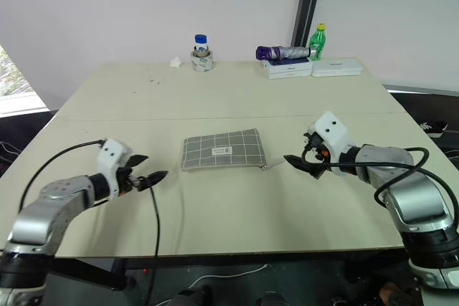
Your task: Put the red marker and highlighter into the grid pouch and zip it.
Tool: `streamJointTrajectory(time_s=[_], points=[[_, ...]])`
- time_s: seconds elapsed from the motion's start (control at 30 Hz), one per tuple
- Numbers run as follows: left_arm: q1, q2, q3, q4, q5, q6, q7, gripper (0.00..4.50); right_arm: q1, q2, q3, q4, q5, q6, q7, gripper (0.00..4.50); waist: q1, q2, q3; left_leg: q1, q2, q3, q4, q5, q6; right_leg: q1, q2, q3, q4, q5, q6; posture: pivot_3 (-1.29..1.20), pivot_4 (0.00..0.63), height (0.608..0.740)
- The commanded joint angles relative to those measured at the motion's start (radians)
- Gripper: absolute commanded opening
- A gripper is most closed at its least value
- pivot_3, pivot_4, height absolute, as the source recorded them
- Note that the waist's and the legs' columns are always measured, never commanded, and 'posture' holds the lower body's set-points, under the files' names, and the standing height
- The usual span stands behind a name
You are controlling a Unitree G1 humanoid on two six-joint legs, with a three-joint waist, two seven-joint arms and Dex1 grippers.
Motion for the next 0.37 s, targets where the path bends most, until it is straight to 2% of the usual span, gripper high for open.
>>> streamJointTrajectory(time_s=[0.03, 0.37], points=[[0.017, 0.016, 0.116, -0.009, -0.016, -0.053, 0.034, 4.46, 0.031, 0.016, -0.076, -0.008, 0.013, -0.097, 0.013, 4.5, 0.001, 0.0, 0.0, 0.0, 0.0, 0.0, 0.0, 0.0, 0.0, 0.0, 0.0, 0.0, 0.0, 0.0, 0.0, 0.0, 0.15, 0.74], [0.127, 0.013, 0.224, -0.088, -0.086, -0.041, 0.03, 4.46, 0.08, 0.051, -0.12, 0.057, 0.075, -0.129, 0.071, 4.5, -0.001, 0.0, 0.0, 0.0, 0.0, 0.0, 0.0, 0.0, 0.0, 0.0, 0.0, 0.0, 0.0, 0.0, 0.0, 0.0, 0.15, 0.74]])
